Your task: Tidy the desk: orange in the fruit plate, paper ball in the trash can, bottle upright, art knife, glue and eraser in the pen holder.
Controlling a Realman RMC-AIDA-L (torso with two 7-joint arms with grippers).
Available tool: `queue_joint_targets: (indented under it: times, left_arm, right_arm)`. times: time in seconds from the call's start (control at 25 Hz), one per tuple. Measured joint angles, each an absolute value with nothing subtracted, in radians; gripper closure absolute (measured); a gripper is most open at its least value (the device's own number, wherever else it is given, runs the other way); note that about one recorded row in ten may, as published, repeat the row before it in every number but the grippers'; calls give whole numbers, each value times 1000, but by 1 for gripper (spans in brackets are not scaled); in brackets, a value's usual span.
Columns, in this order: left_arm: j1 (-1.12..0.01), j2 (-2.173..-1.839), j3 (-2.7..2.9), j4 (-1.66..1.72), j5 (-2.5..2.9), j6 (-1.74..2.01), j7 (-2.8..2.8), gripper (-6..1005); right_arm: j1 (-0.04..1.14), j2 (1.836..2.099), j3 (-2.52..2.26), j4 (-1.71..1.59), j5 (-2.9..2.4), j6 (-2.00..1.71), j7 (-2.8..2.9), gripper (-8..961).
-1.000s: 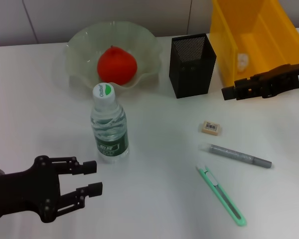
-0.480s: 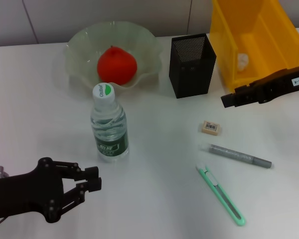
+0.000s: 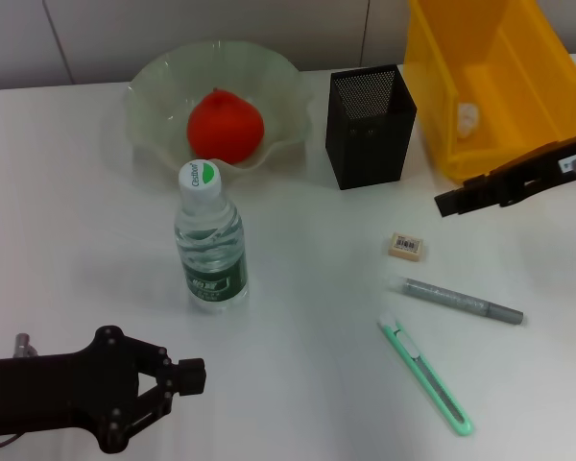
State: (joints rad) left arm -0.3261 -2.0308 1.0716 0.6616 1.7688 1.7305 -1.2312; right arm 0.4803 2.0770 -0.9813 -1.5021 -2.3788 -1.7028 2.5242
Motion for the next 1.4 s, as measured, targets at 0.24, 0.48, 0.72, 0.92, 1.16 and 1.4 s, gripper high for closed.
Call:
queue_joint_targets:
  times: [0.24,0.48,0.72,0.92,1.16,1.4]
  left_arm:
    - [-328,-2021,1068,661,1768,1749,-1233,956]
    - [-333,-2004,1068,661,1768,1751,-1235,963]
    - [-337,-1991,1066,661,1768,1752,-1230,964]
    - [-338,-1993,1034,661,1768,1750,-1219,964]
    - [-341,-1994,1012,663,1763,1749,-1200,964]
    - [-353,-1995,970,663,1762,1751,-1180,964]
  right_arm:
    - [547,2077,-1049,-1430,-2451,-1700,2609,417]
    - [633,2079,-1105,-1350,-2458,-1668,2719,417]
    - [691,2080,-1149,-1329,-2507,-1668,2839,418]
    - [647,2088,-1291,-1356,-2523,-1656,2934,423]
    - [547,2092,-1406,-1388,-2438,-1582,2957,434]
    - [472,2092,-1458,-1397,-2400,-1526,2957,531]
